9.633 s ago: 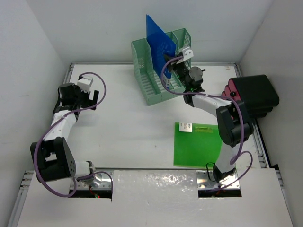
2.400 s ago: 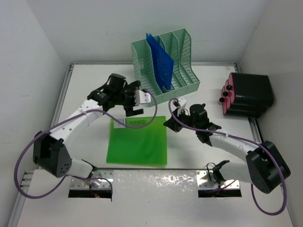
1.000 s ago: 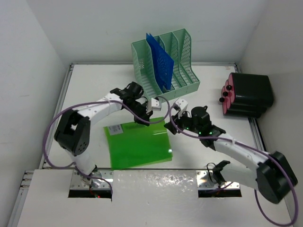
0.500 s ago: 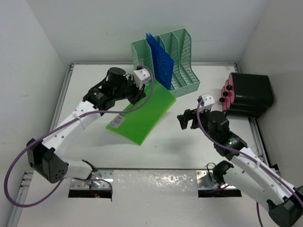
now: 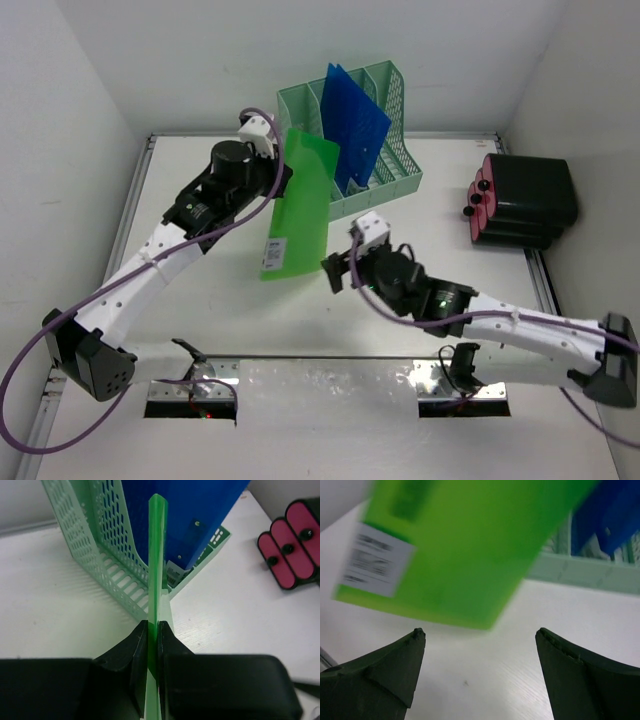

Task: Organize the desk

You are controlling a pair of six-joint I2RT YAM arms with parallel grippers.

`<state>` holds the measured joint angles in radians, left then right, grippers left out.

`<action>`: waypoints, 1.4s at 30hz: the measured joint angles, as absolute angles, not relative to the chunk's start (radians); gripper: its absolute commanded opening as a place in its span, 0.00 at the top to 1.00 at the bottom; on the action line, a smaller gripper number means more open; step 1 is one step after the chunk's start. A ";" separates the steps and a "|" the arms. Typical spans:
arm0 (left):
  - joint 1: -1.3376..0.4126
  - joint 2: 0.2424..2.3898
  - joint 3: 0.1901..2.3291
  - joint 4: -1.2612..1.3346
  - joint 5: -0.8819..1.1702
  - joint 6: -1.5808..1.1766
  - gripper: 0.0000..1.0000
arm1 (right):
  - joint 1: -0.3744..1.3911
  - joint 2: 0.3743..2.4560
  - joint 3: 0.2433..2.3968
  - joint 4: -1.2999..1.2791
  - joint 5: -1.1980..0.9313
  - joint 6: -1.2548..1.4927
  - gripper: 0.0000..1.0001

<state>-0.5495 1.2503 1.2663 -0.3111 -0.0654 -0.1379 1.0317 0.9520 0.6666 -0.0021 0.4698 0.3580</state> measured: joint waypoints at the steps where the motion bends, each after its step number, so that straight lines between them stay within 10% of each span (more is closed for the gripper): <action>1: -0.550 1.251 1.266 -0.311 -0.079 -0.163 1.00 | 1.112 0.988 0.701 0.020 0.538 0.326 0.11; 10: -0.566 1.251 1.266 -0.328 -0.164 -0.310 1.00 | 1.407 1.333 1.023 0.142 0.862 0.092 0.07; 28: -0.584 1.235 1.262 -0.352 -0.229 -0.429 1.00 | 1.256 1.689 1.267 0.064 1.052 0.016 0.12; 42: -0.590 1.228 1.232 -0.345 -0.179 -0.510 1.00 | 1.234 1.758 1.261 0.111 1.300 -0.115 1.00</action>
